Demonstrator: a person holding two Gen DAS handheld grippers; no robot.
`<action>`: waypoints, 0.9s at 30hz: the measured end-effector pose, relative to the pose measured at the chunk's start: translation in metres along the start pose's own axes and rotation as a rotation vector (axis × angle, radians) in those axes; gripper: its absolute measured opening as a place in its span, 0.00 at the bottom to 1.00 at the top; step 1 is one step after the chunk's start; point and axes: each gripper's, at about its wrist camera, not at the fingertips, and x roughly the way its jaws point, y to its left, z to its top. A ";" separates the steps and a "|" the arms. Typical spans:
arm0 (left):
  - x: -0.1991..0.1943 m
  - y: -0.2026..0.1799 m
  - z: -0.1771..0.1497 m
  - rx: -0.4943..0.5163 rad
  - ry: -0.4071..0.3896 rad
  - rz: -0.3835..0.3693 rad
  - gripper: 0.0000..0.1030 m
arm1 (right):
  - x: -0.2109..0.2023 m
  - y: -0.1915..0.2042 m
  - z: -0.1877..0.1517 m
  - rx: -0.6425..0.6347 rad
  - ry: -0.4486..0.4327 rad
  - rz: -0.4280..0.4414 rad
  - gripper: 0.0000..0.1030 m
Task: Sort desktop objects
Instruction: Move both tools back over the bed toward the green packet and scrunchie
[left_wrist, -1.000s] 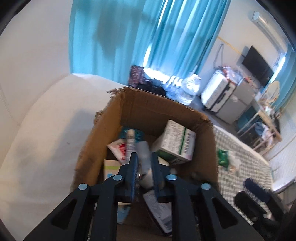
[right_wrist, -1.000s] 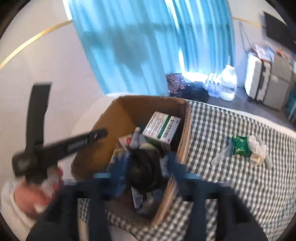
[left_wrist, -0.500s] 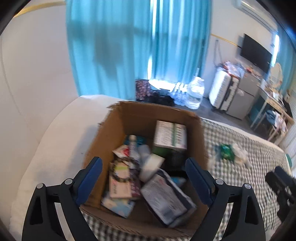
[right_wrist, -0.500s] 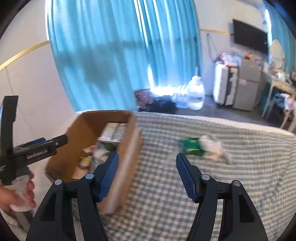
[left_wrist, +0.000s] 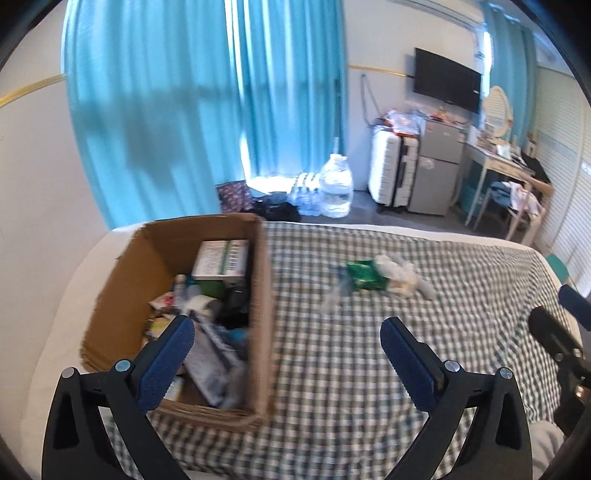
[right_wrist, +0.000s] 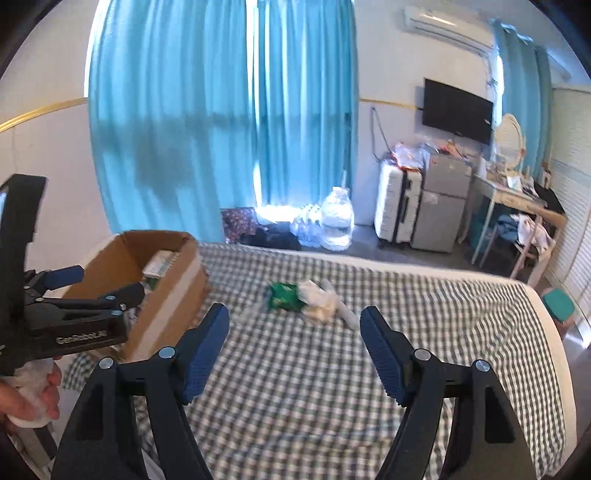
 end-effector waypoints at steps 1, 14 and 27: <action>0.004 -0.010 -0.002 0.014 0.007 -0.014 1.00 | 0.003 -0.009 -0.004 0.012 0.011 -0.010 0.71; 0.117 -0.084 -0.017 0.125 0.133 -0.025 1.00 | 0.084 -0.084 -0.047 0.149 0.103 0.020 0.71; 0.251 -0.090 -0.002 0.083 0.207 0.048 1.00 | 0.242 -0.076 -0.031 0.127 0.219 0.164 0.62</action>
